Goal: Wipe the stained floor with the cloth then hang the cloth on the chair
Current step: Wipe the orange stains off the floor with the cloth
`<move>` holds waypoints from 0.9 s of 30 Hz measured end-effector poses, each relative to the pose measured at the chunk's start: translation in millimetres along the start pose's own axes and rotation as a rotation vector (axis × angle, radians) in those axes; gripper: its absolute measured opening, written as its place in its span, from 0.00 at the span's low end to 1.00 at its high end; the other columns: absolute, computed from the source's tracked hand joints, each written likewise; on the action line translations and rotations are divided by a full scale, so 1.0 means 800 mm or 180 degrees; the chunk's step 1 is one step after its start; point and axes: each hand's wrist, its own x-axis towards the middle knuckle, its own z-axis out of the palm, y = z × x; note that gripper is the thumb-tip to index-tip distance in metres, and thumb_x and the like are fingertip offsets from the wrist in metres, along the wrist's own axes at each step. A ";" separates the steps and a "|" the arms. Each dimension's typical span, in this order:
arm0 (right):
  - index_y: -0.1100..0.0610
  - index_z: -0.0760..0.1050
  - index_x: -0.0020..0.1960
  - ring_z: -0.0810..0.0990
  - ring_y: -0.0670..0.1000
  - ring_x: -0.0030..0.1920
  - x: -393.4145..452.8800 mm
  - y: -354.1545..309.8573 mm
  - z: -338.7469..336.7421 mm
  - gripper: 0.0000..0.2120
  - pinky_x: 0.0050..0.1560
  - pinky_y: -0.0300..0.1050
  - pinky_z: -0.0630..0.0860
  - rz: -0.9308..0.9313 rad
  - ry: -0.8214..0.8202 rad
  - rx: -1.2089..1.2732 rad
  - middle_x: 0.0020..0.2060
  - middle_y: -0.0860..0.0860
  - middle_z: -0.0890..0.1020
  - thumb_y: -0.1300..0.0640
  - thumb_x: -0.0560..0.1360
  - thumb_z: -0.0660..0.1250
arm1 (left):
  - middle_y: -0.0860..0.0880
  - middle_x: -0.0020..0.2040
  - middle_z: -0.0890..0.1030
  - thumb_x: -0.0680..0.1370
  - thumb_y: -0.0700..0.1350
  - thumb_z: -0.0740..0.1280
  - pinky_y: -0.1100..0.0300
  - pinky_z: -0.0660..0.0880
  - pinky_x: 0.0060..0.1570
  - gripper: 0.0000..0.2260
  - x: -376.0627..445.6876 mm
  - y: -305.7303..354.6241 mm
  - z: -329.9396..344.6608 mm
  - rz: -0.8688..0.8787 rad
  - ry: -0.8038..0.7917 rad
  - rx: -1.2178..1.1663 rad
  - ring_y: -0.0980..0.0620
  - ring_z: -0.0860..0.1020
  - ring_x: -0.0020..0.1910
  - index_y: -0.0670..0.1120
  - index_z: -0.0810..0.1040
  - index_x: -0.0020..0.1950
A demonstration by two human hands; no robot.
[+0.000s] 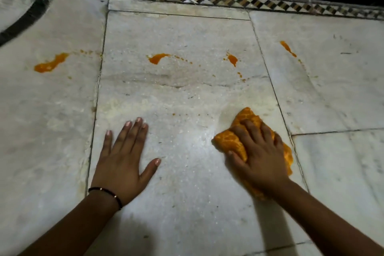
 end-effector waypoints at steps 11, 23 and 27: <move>0.46 0.47 0.77 0.42 0.65 0.75 0.145 -0.134 -0.001 0.34 0.68 0.73 0.39 0.0762 0.0074 0.0288 0.78 0.53 0.47 0.36 0.75 0.50 | 0.48 0.78 0.51 0.76 0.64 0.48 0.43 0.47 0.73 0.35 0.000 0.002 0.000 -0.0001 0.0034 0.0041 0.49 0.50 0.76 0.46 0.50 0.77; 0.37 0.49 0.75 0.49 0.60 0.76 0.062 -0.048 -0.005 0.33 0.70 0.70 0.49 -0.0024 0.0022 0.0005 0.78 0.46 0.51 0.30 0.72 0.46 | 0.47 0.78 0.50 0.77 0.64 0.46 0.41 0.49 0.73 0.34 -0.001 0.003 0.004 -0.0011 0.0011 0.0008 0.49 0.48 0.77 0.45 0.50 0.77; 0.46 0.47 0.77 0.43 0.66 0.75 0.138 -0.111 -0.004 0.35 0.67 0.75 0.44 0.0765 0.0100 0.0261 0.78 0.53 0.48 0.34 0.75 0.49 | 0.48 0.78 0.49 0.77 0.65 0.46 0.41 0.49 0.73 0.34 0.000 0.002 0.002 -0.0016 0.0003 0.0028 0.49 0.48 0.77 0.46 0.49 0.77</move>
